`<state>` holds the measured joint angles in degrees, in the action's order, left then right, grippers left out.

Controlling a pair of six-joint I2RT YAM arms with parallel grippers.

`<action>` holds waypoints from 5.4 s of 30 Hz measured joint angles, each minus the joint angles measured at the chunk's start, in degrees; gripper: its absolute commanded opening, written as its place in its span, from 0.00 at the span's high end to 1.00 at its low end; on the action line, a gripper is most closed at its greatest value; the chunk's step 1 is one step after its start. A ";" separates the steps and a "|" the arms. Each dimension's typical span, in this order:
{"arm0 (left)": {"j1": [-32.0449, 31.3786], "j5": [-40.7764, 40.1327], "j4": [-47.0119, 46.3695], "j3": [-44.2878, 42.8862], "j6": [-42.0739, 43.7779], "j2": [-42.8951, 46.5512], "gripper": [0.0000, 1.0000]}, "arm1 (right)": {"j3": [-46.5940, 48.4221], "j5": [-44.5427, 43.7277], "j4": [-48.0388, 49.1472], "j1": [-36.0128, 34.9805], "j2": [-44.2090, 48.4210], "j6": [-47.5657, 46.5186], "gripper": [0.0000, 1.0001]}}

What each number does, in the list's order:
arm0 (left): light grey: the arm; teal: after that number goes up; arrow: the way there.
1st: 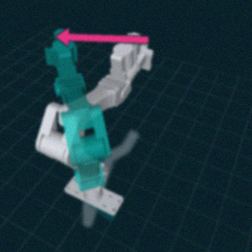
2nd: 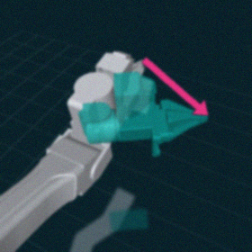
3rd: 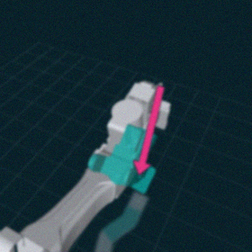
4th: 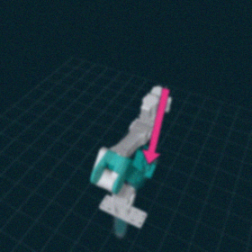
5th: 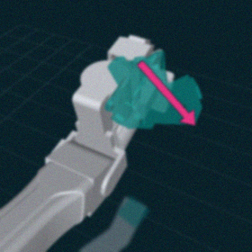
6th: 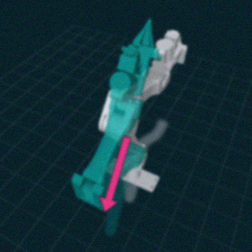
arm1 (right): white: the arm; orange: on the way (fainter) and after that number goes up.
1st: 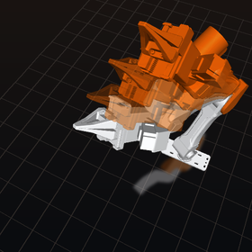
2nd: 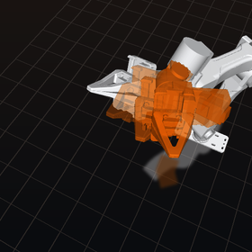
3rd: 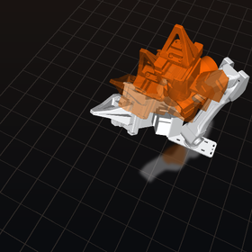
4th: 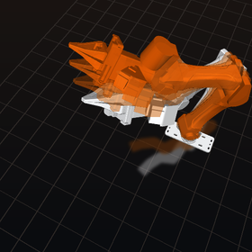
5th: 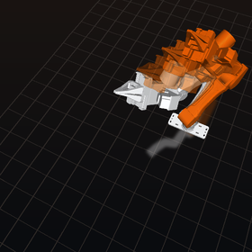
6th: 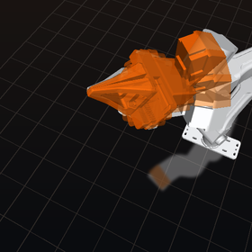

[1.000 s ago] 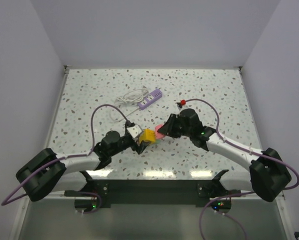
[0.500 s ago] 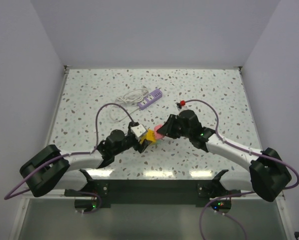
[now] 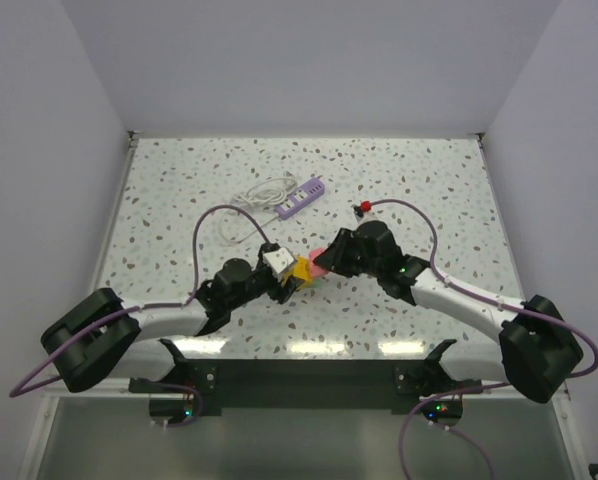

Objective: Insert the plug

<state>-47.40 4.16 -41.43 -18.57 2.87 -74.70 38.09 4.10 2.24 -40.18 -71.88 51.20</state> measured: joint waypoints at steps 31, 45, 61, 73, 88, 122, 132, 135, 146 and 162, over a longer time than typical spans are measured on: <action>0.00 -2.01 0.20 0.00 1.29 0.00 0.32 | -0.50 -5.09 4.70 -2.69 -3.17 2.80 1.00; -0.42 -4.07 0.33 0.57 -1.55 7.41 0.00 | -0.50 -10.40 -1.40 -3.41 1.16 0.02 1.00; 9.46 3.52 0.44 1.62 -22.14 8.09 0.00 | -0.50 -13.11 -7.23 -1.70 5.14 -2.89 1.00; 9.90 11.47 2.29 -4.44 -33.90 -3.43 0.00 | -0.50 -13.16 -5.81 -1.70 4.31 -3.85 1.00; 10.38 14.10 1.51 -5.77 -36.81 -9.66 0.00 | -0.22 -13.44 -0.48 -1.44 0.48 -5.27 1.00; 10.91 13.07 7.10 -10.97 -42.64 -11.26 0.23 | -1.84 -18.18 3.89 -3.30 0.66 -10.29 1.00; 11.02 13.03 6.80 -12.15 -42.75 -12.85 0.30 | -2.84 -19.61 6.69 -3.30 0.11 -10.36 1.00; 11.10 12.79 6.75 -12.22 -42.75 -12.94 0.30 | -2.82 -19.67 7.54 -3.30 -0.50 -10.49 1.00; 12.07 12.09 6.12 -12.52 -42.77 -13.68 0.34 | -0.52 -19.63 10.56 -2.86 -5.40 -12.46 1.00; 12.39 11.85 5.53 -12.55 -43.10 -14.23 0.37 | 0.66 -18.99 15.67 -1.92 -10.23 -12.37 1.00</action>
<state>-35.00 16.01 -35.90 -31.11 -40.23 -88.92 38.74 -14.90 17.91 -42.11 -82.11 38.83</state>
